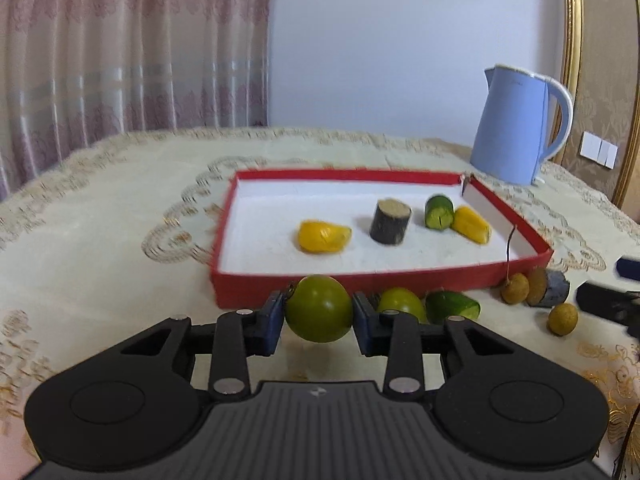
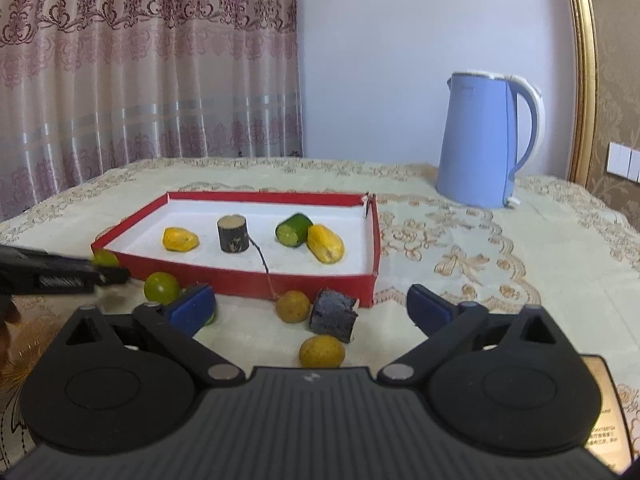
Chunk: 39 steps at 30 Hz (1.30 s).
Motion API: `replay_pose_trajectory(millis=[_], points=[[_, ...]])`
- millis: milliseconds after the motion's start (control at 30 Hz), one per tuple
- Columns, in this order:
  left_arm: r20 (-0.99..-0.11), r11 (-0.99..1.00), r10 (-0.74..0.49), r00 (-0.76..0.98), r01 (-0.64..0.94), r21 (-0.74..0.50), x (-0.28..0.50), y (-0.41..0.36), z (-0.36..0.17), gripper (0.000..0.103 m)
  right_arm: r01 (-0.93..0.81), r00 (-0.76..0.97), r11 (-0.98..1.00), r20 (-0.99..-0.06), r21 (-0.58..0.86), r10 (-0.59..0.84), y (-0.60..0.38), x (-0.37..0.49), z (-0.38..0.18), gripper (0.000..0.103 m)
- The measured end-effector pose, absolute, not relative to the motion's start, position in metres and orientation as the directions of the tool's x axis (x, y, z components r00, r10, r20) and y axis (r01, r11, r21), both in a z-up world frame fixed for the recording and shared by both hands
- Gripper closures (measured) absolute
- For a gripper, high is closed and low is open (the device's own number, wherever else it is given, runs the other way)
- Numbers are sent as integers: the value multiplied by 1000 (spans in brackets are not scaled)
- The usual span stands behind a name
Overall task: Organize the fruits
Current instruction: 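Grasp the yellow round fruit with the right tool while the left tool holds the lime, then carry the green lime over the tray and open the left tool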
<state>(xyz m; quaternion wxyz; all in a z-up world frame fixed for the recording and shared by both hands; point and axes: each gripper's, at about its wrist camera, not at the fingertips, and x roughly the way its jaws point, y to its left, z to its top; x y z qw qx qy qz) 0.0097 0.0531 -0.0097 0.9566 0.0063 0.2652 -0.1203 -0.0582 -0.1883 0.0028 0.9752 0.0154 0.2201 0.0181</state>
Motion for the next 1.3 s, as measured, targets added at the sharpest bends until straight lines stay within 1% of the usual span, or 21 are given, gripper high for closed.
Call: replay_pose_trajectory(millis=[67, 100, 167, 200, 233, 300, 500, 600, 667, 733, 900, 1300], points=[[-498, 973, -223, 838, 226, -54, 7, 57, -4, 68, -40, 891, 999, -450, 37, 52, -187, -55, -2, 18], [-495, 972, -224, 840, 226, -56, 6, 58, -2, 68, -39, 885, 999, -462, 36, 51, -187, -53, -5, 22], [-490, 972, -226, 842, 227, -60, 4, 59, 0, 68, -32, 873, 999, -485, 42, 49, -187, -49, -10, 33], [-487, 972, -229, 843, 229, -60, 4, 59, 1, 68, -32, 864, 998, -500, 45, 50, -187, -46, -12, 47], [-486, 971, -231, 843, 232, -58, 3, 59, 1, 68, -32, 856, 998, -514, 48, 52, -187, -43, -15, 58], [-484, 970, -232, 844, 237, -51, 1, 57, 1, 68, -22, 846, 998, -531, 55, 48, -188, -40, -18, 64], [-484, 968, -240, 842, 247, -51, 1, 56, 1, 68, -11, 831, 999, -556, 46, 34, -188, -36, -23, 64], [-486, 967, -241, 840, 248, -52, 1, 56, 1, 68, -12, 823, 999, -567, 39, 32, -187, -33, -24, 65], [-487, 968, -240, 840, 248, -50, 1, 56, 1, 68, -10, 820, 999, -572, 32, 27, -187, -32, -25, 67], [-488, 967, -241, 839, 249, -49, 1, 56, 1, 68, -9, 818, 999, -575, 35, 27, -187, -32, -26, 75], [-491, 967, -240, 837, 251, -46, 1, 55, 0, 68, -12, 821, 999, -569, 46, 36, -188, -34, -26, 75], [-475, 971, -222, 851, 238, -27, 0, 54, 6, 68, -106, 864, 991, -485, 79, 132, -177, -52, -2, 75]])
